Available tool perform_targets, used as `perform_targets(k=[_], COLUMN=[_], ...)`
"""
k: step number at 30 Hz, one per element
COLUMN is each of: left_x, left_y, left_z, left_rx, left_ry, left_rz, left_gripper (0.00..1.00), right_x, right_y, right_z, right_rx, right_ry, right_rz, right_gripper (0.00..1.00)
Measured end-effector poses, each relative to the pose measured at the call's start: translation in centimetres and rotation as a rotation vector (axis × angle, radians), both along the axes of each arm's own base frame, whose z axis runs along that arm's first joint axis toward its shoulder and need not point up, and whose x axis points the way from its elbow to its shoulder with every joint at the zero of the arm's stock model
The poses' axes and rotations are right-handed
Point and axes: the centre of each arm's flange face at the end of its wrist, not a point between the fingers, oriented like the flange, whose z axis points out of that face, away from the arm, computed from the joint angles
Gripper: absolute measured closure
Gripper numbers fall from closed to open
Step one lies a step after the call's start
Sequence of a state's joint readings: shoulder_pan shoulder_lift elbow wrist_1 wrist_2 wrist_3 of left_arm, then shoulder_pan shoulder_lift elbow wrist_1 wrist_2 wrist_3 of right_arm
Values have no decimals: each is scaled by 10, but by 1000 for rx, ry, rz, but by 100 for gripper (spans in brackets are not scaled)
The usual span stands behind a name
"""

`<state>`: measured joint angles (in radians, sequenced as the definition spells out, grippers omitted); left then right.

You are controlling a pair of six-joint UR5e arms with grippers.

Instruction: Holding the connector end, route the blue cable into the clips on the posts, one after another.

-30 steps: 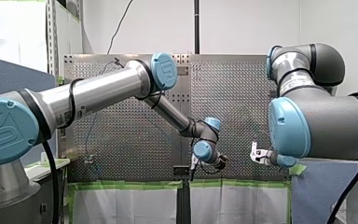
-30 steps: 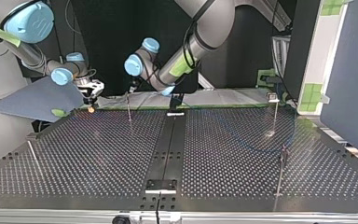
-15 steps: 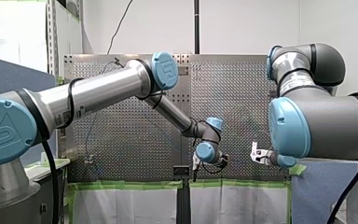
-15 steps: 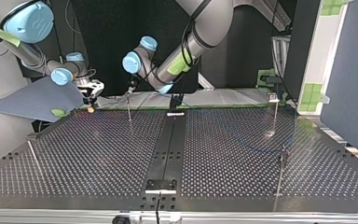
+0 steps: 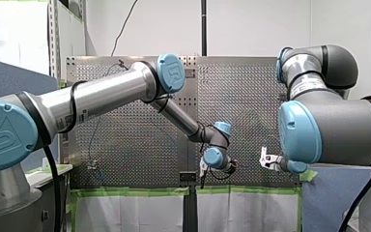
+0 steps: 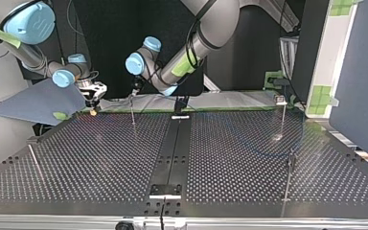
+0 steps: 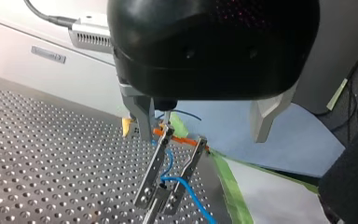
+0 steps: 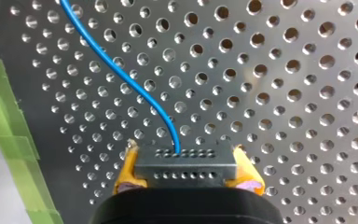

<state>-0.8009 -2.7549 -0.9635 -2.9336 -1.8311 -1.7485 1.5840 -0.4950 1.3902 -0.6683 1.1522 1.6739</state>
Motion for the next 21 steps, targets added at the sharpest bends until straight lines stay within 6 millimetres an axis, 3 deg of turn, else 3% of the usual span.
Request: perform_targets(k=[12, 21], left_x=[-25, -31], left_y=[-10, -1], left_z=[41, 80], left_rx=[-31, -82], left_ry=[-63, -138], left_rz=[21, 94], left_gripper=[0, 0], right_x=[0, -2], right_y=[0, -1], right_z=[0, 0], right_rx=[-1, -1], right_ry=[1, -1], right_rz=[1, -2], right_gripper=[100, 100])
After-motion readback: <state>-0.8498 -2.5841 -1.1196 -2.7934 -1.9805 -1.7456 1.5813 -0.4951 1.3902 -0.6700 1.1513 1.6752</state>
